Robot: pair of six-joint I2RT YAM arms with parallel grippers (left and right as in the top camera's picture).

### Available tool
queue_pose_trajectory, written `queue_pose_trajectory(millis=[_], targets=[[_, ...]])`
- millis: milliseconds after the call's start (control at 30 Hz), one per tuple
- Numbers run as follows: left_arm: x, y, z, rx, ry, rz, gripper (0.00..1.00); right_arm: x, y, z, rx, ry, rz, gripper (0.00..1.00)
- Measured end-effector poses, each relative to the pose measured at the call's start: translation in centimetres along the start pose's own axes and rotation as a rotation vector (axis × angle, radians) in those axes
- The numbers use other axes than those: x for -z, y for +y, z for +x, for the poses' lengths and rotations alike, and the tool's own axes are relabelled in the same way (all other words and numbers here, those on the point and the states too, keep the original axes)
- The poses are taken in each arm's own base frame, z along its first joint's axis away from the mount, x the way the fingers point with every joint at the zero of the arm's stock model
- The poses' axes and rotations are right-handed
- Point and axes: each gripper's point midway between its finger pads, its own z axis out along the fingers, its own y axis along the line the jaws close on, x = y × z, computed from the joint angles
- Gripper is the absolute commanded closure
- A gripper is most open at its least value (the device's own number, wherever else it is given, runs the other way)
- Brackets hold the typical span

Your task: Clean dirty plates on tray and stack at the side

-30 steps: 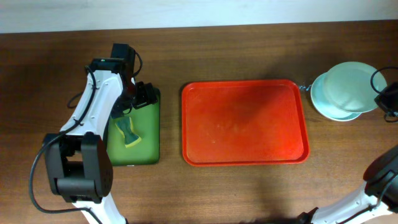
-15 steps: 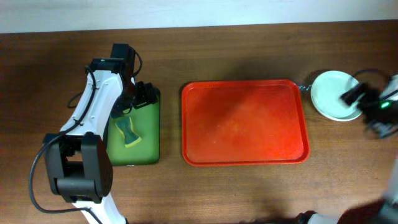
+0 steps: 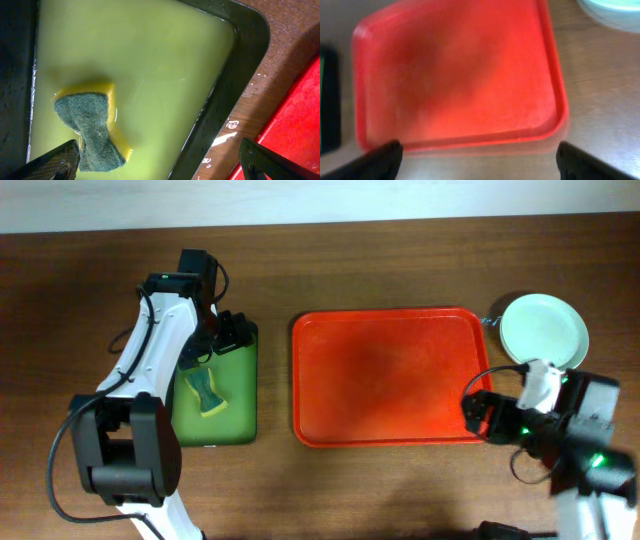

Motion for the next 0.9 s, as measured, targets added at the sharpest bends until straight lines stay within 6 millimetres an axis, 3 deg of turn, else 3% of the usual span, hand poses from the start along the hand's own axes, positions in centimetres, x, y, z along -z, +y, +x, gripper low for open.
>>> queue_pose_trajectory(millis=[67,167,300,500,733,900], targets=[[0.0,0.0,0.0,0.0,-0.001,0.001,0.01,0.4,5.5,1.6,0.323,-0.18,-0.194,0.02],[0.1,-0.1,0.0,0.0,-0.002,0.004,0.01,1.9,8.2,3.0,0.547,-0.463,-0.287,0.01],[0.1,-0.1,0.0,0.0,-0.002,0.004,0.01,2.6,8.2,3.0,0.613,-0.679,-0.289,0.01],[0.1,-0.1,0.0,0.0,-0.002,0.004,0.01,0.0,7.6,2.3,0.642,-0.84,-0.286,0.02],[0.1,-0.1,0.0,0.0,-0.002,0.004,0.01,-1.4,2.2,0.8,0.468,-0.832,0.003,0.01],[0.1,-0.1,0.0,0.0,-0.002,0.004,0.01,-1.3,1.3,0.6,0.444,-0.837,0.053,0.01]])
